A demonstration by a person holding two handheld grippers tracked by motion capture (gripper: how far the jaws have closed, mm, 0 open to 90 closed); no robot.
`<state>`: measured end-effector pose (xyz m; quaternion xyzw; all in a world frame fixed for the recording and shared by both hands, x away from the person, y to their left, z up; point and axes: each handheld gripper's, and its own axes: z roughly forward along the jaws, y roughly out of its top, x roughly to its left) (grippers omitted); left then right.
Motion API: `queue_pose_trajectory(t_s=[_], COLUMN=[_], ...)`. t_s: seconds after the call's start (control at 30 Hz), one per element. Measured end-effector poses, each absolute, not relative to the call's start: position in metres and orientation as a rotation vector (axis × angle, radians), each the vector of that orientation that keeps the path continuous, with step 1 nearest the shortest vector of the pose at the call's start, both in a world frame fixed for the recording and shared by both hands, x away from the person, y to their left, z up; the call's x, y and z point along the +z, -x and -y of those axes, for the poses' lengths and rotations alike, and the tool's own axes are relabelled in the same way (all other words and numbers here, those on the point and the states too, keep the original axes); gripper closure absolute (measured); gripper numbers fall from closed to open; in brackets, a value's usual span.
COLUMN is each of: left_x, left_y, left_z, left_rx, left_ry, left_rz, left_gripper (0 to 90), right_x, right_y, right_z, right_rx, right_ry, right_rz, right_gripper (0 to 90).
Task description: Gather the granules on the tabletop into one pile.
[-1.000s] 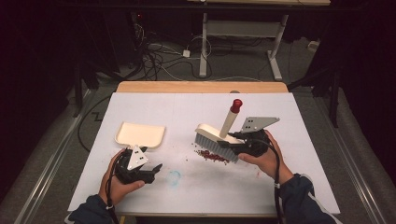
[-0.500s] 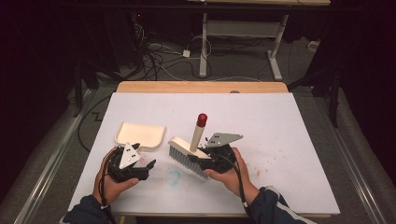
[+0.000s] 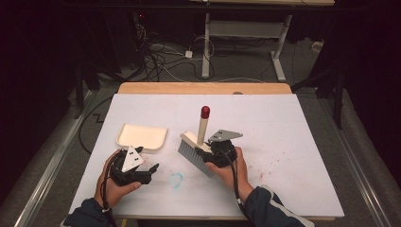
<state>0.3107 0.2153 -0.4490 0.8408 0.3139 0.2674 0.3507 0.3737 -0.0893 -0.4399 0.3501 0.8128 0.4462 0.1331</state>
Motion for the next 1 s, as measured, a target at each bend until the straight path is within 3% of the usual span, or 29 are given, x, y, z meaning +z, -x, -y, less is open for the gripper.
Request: queue_pose_trajectory(t_s=[0.37, 0.67, 1.0], left_x=[-0.451, -0.453, -0.454], left_y=[-0.31, -0.311, -0.315], left_z=[-0.211, -0.209, -0.207], left_rx=[0.67, 0.663, 0.654], left_ry=[-2.203, -2.209, -2.222], left_rz=[-0.8, -0.8, -0.799], left_gripper=[19.7, 19.7, 19.9], right_x=[-0.429, -0.399, -0.402], right_y=[-0.383, -0.379, -0.433], right_z=[0.127, 0.146, 0.156], right_rx=[1.263, 1.327, 1.173], right_ry=[-1.127, -1.0, -0.579], right_rz=[-2.281, -2.258, -2.306], right_gripper=[67.0, 67.0, 66.9])
